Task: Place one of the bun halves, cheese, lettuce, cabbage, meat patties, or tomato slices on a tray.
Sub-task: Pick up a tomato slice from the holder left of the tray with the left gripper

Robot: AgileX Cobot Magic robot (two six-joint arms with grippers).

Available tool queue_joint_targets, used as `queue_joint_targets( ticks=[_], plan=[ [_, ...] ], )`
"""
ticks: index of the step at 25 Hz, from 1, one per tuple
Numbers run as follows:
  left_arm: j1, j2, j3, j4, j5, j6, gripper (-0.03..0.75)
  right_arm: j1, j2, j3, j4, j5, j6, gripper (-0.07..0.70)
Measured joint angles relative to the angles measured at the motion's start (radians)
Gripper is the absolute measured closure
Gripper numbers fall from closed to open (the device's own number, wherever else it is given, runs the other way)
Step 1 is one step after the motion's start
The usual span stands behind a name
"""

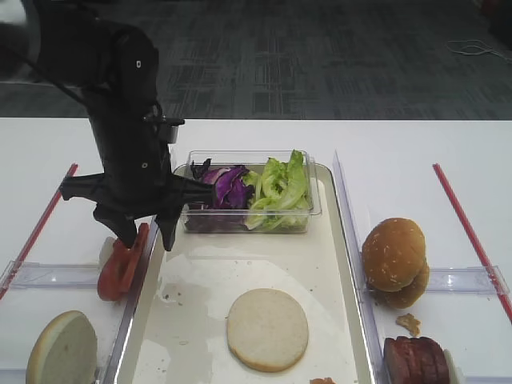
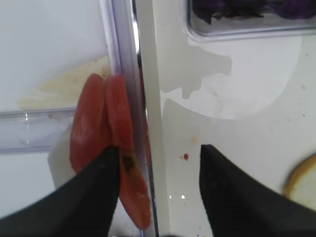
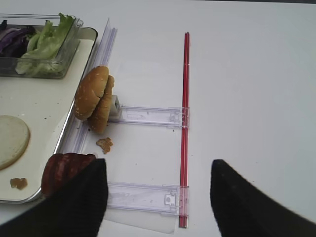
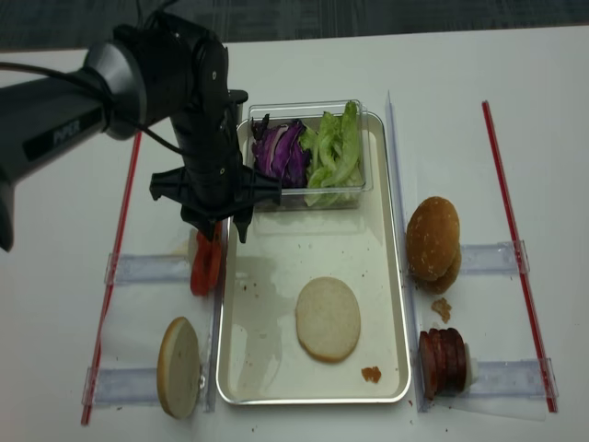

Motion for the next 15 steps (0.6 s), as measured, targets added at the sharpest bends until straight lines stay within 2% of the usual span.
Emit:
queue_joint_targets(
  ticks=[8, 15],
  plan=[
    [0.000, 0.041, 0.000, 0.016, -0.004, 0.000, 0.404, 0.000, 0.000, 0.000, 0.000, 0.000, 0.000, 0.164],
    [0.000, 0.050, 0.000, 0.068, 0.017, -0.019, 0.416, 0.000, 0.000, 0.000, 0.000, 0.000, 0.000, 0.164]
  ],
)
